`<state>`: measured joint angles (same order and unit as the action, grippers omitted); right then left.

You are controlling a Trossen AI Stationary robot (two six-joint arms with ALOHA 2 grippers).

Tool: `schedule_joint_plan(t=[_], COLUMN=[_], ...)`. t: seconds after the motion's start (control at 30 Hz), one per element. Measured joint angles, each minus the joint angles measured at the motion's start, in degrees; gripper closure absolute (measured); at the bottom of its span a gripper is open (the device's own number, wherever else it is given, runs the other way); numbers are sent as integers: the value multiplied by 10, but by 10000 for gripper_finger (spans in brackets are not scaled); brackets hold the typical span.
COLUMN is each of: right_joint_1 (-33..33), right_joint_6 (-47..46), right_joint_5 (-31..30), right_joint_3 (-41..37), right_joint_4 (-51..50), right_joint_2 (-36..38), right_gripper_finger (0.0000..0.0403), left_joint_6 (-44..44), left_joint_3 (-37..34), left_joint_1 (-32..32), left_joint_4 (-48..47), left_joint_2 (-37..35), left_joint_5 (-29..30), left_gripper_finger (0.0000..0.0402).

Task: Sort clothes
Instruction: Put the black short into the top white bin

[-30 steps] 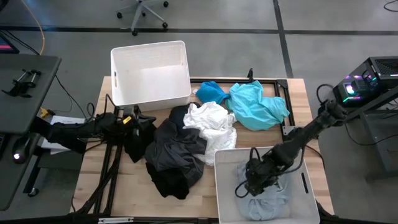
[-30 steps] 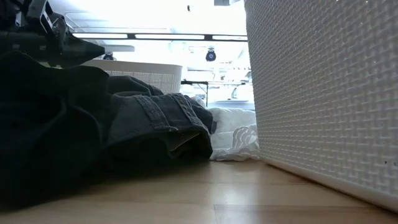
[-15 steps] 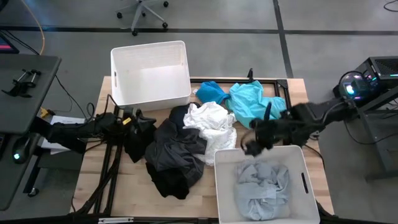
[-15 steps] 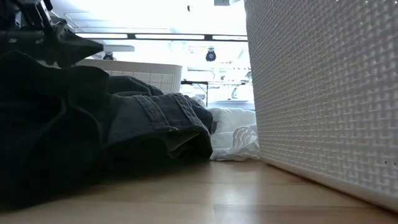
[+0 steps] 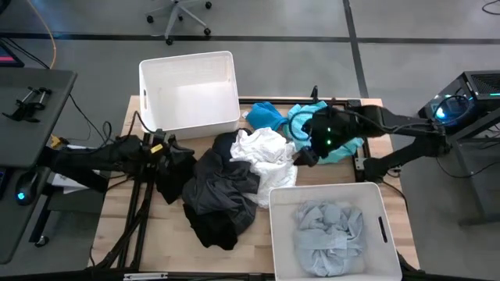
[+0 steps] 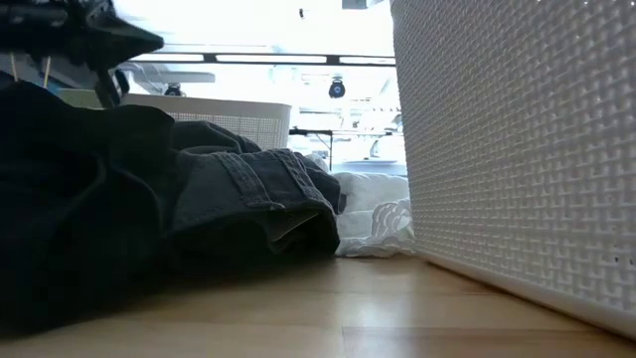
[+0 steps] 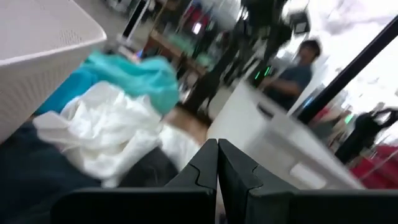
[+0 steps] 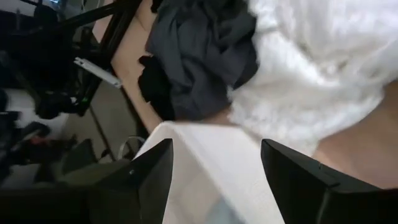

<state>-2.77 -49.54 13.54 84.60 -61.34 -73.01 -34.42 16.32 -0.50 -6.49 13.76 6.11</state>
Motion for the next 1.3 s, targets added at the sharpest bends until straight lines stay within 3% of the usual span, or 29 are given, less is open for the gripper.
schedule_joint_plan(t=[0.4, 0.57, 0.7, 1.0, 1.3], right_joint_1=[-55, -55, -55, -55, -55], right_joint_6=[149, 208, 254, 330, 353], right_joint_5=[-18, -18, -15, -12, -11], right_joint_3=[0, 0, 0, 0, 0], right_joint_4=[-5, -5, -7, -82, -164], right_joint_2=[-5, -5, -5, -5, -5], right_gripper_finger=[174, 174, 174, 174, 174], left_joint_6=[-9, -93, -65, 183, 182], left_joint_3=[296, 324, 324, 354, 363], left_joint_1=[-67, -76, -65, -84, -86], left_joint_4=[-341, -296, -263, -263, -224], left_joint_2=[330, 432, 496, 596, 680], left_joint_5=[-36, -31, -38, -116, -116], left_gripper_finger=[401, 401, 389, 264, 129])
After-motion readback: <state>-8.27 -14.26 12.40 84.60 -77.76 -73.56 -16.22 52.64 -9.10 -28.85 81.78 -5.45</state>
